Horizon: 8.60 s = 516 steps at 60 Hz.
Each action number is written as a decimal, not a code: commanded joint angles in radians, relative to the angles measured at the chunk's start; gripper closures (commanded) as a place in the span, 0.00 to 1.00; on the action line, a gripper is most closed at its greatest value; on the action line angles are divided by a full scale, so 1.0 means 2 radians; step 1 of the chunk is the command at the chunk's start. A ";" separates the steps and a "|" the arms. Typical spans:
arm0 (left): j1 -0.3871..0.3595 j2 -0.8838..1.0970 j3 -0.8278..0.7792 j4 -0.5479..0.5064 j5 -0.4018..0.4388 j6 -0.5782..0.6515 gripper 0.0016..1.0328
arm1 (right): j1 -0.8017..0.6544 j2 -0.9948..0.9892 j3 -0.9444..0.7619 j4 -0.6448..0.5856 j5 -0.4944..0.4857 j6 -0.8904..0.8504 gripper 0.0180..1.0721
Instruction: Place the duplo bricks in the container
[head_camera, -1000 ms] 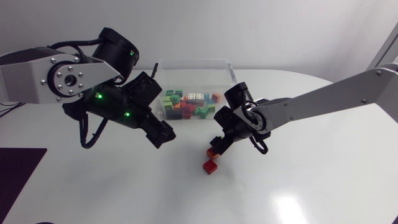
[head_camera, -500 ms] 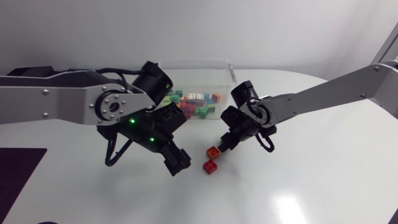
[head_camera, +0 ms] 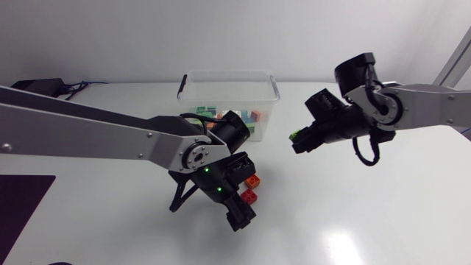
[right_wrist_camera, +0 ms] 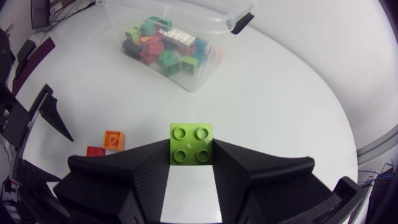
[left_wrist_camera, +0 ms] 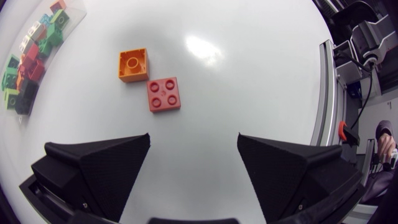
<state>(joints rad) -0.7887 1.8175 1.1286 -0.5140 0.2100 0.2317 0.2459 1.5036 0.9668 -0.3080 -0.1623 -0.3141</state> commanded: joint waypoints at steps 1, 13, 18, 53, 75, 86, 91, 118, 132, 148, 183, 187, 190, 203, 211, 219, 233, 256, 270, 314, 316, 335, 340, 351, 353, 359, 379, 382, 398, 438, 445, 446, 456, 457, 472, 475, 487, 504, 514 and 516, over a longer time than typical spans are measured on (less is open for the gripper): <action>-0.002 0.030 0.024 0.014 0.005 -0.012 0.06 | -0.012 -0.033 0.004 -0.015 -0.015 0.011 0.68; -0.001 0.062 0.035 0.052 -0.009 -0.019 0.07 | -0.026 -0.077 0.017 -0.026 -0.035 0.022 0.68; -0.007 0.078 0.036 0.069 -0.028 -0.023 0.09 | -0.028 -0.087 0.027 -0.024 -0.042 0.031 0.68; 0.002 0.087 0.011 0.130 -0.050 -0.031 0.80 | -0.006 -0.041 0.090 0.064 -0.053 0.082 0.68; 0.028 -0.042 -0.049 0.094 -0.047 -0.011 0.81 | 0.047 0.058 0.157 0.136 -0.034 0.102 0.68; 0.055 -0.106 -0.063 0.075 -0.040 -0.002 0.81 | 0.068 0.105 0.203 0.150 -0.019 0.103 0.68; 0.071 -0.133 -0.063 0.066 -0.034 0.003 0.81 | 0.074 0.130 0.225 0.156 -0.014 0.103 0.68; 0.144 -0.212 -0.014 0.069 -0.005 -0.004 0.80 | 0.106 0.276 0.369 0.118 0.044 0.083 0.17; 0.171 -0.203 0.023 0.113 0.002 -0.028 0.80 | 0.098 0.192 0.294 0.119 0.044 0.080 0.15; 0.195 -0.156 0.085 0.152 0.008 -0.058 0.80 | 0.082 0.041 0.133 0.118 0.030 0.079 0.15; 0.201 0.022 0.238 0.195 -0.018 -0.089 0.54 | 0.131 -0.030 -0.057 0.093 0.008 0.054 0.15; 0.200 0.038 0.253 0.201 -0.034 -0.086 0.31 | 0.146 -0.010 -0.052 0.088 0.011 0.057 0.15; 0.200 0.051 0.269 0.203 -0.050 -0.080 0.16 | 0.153 0.009 -0.045 0.081 0.021 0.061 0.14; 0.196 0.044 0.288 0.176 -0.057 -0.080 0.05 | 0.172 0.083 -0.016 0.055 0.040 0.069 0.15; 0.196 0.000 0.269 0.157 -0.057 -0.080 0.05 | 0.175 0.116 0.004 0.043 0.045 0.073 0.15; 0.198 -0.049 0.239 0.147 -0.057 -0.079 0.05 | 0.182 0.143 0.022 0.036 0.058 0.076 0.15; 0.209 -0.126 0.195 0.113 -0.054 -0.074 0.05 | 0.185 0.195 0.060 0.000 0.065 0.089 0.28; 0.204 -0.225 0.103 0.071 -0.053 -0.037 0.05 | 0.185 0.235 0.115 -0.074 0.064 0.092 0.62; 0.206 -0.287 0.064 0.030 -0.053 -0.031 0.05 | 0.169 0.205 0.153 -0.150 0.060 0.088 0.68; 0.262 -0.487 -0.165 0.090 -0.055 -0.010 0.05 | 0.142 0.078 0.287 -0.101 0.080 0.113 0.68; 0.265 -0.495 -0.177 0.098 -0.055 -0.008 0.05 | 0.142 0.078 0.286 -0.091 0.082 0.116 0.68; 0.299 -0.541 -0.241 0.129 -0.054 -0.002 0.05 | 0.133 0.121 0.311 0.011 0.103 0.115 0.68; 0.305 -0.551 -0.251 0.130 -0.054 -0.001 0.05 | 0.132 0.146 0.337 0.017 0.103 0.113 0.68; 0.312 -0.581 -0.269 0.128 -0.051 -0.002 0.05 | 0.135 0.210 0.402 0.017 0.102 0.113 0.68; 0.312 -0.585 -0.272 0.127 -0.051 -0.002 0.05 | 0.136 0.218 0.411 0.017 0.103 0.113 0.68; 0.315 -0.599 -0.281 0.127 -0.051 -0.002 0.05 | 0.139 0.248 0.434 0.018 0.103 0.110 0.68; 0.318 -0.651 -0.310 0.122 -0.047 -0.004 0.05 | 0.140 0.280 0.436 0.045 0.133 0.089 0.19; 0.323 -0.659 -0.315 0.121 -0.047 -0.003 0.05 | 0.133 0.261 0.420 0.050 0.135 0.089 0.18; 0.340 -0.708 -0.340 0.120 -0.047 -0.001 0.05 | 0.081 0.114 0.275 0.097 0.143 0.076 0.18; 0.372 -0.758 -0.370 0.123 -0.047 -0.005 0.06 | -0.095 -0.248 -0.055 0.173 0.147 0.022 0.16; 0.372 -0.765 -0.372 0.124 -0.047 -0.005 0.06 | -0.125 -0.310 -0.108 0.176 0.133 0.018 0.16; 0.372 -0.766 -0.372 0.124 -0.047 -0.005 0.06 | -0.128 -0.317 -0.112 0.176 0.132 0.018 0.16; 0.376 -0.789 -0.377 0.127 -0.047 -0.005 0.06 | -0.156 -0.402 -0.180 0.176 0.112 0.013 0.16; 0.377 -0.791 -0.378 0.127 -0.047 -0.005 0.06 | -0.157 -0.409 -0.186 0.176 0.110 0.011 0.16; 0.383 -0.814 -0.388 0.127 -0.049 -0.002 0.07 | -0.168 -0.505 -0.255 0.176 0.104 0.000 0.16; 0.384 -0.820 -0.397 0.134 -0.053 -0.008 0.07 | -0.165 -0.519 -0.268 0.175 0.103 0.009 0.16; 0.386 -0.840 -0.436 0.163 -0.065 -0.033 0.07 | -0.155 -0.573 -0.318 0.170 0.098 0.043 0.16; 0.390 -0.870 -0.493 0.204 -0.082 -0.070 0.07 | -0.141 -0.652 -0.391 0.163 0.090 0.093 0.09; 0.392 -0.888 -0.525 0.228 -0.093 -0.091 0.07 | -0.133 -0.698 -0.433 0.159 0.086 0.123 0.05; 0.392 -0.891 -0.532 0.233 -0.095 -0.095 0.07 | -0.131 -0.706 -0.441 0.158 0.085 0.128 0.05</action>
<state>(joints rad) -0.0132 0.0536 0.1097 -0.0765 0.0349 0.0834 -0.0277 0.1299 0.1345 0.0189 0.0185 -0.1074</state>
